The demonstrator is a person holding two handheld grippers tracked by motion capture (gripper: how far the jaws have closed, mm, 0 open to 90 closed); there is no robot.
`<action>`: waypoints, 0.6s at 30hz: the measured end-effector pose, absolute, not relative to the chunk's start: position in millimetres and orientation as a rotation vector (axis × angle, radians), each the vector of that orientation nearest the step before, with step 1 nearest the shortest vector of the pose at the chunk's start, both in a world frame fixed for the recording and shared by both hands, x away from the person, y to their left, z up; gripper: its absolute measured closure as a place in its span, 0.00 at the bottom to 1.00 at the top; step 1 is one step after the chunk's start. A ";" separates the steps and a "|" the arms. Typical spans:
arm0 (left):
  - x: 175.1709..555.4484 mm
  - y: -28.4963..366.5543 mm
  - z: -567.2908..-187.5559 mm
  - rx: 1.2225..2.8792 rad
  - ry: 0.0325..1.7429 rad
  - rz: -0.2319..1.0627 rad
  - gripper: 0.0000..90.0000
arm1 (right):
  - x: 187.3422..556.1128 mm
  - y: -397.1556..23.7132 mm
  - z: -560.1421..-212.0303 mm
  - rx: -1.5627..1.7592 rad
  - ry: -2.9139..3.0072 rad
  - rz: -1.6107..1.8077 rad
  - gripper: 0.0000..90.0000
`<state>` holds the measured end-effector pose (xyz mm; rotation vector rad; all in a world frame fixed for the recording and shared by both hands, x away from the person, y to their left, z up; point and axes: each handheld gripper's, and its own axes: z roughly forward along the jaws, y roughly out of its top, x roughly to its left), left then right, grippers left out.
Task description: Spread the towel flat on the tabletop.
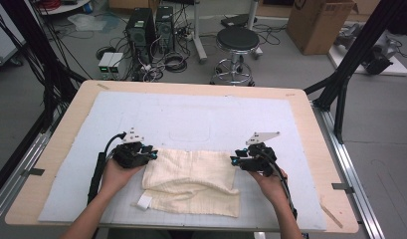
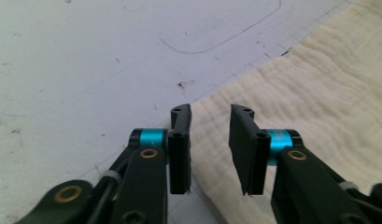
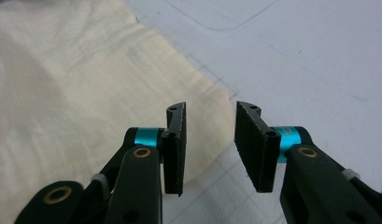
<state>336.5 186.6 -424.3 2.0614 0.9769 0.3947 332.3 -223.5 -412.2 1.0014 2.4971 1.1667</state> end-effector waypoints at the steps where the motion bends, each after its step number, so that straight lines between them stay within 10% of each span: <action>1: 336.7 186.3 -424.8 2.061 0.976 0.383 0.71 | 332.9 -223.3 -411.9 0.998 2.491 1.177 0.71; 7: 339.6 180.2 -433.6 2.125 0.988 0.367 0.64 | 342.2 -212.4 -427.5 1.004 2.559 1.094 0.68; 18: 340.7 176.8 -437.8 2.143 1.000 0.479 0.96 | 346.6 -207.4 -435.9 0.974 2.563 1.042 0.94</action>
